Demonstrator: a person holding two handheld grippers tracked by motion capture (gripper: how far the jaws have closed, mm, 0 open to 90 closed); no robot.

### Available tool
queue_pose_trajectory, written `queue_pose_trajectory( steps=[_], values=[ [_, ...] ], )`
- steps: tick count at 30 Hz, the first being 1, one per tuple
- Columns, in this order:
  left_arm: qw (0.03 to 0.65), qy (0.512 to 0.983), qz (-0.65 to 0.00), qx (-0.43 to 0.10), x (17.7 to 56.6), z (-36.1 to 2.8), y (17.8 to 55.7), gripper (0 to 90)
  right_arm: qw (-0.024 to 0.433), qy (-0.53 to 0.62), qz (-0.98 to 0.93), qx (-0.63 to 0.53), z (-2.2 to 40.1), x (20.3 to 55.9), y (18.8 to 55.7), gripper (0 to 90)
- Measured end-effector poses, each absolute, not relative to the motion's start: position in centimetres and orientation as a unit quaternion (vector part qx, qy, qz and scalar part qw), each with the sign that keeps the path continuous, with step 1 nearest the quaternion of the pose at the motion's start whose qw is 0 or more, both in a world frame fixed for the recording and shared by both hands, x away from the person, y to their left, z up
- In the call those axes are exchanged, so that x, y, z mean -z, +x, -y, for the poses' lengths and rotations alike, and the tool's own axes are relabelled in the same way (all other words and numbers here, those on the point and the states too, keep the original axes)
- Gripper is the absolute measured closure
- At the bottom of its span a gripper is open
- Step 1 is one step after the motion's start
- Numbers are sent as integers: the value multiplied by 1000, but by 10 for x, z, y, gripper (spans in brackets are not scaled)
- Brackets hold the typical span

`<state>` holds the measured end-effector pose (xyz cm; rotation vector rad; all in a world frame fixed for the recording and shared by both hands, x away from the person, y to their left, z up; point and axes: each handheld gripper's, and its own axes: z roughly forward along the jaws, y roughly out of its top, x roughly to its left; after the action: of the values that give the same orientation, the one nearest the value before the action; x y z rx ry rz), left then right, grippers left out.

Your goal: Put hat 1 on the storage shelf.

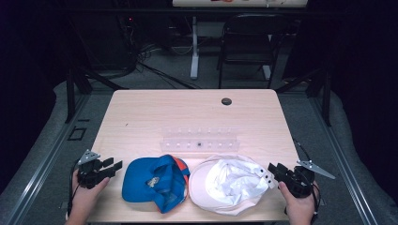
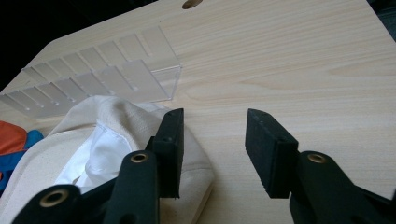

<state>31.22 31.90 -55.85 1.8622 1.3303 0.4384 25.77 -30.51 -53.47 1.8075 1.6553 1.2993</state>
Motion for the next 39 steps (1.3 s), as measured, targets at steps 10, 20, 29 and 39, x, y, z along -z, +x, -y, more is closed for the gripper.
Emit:
queue_pose_trajectory(
  steps=[10,20,29,39],
  values=[
    [394,742,-514,-174,558,-312,310,522,156,639,-582,-478,307,528,254,549],
    [391,745,-512,-175,558,-310,313,497,164,625,-604,-468,298,521,249,530],
    [392,744,-511,-177,557,-310,312,494,163,626,-601,-469,298,524,249,519],
    [392,746,-509,-176,558,-309,313,493,152,630,-602,-467,299,525,251,513]
  ],
)
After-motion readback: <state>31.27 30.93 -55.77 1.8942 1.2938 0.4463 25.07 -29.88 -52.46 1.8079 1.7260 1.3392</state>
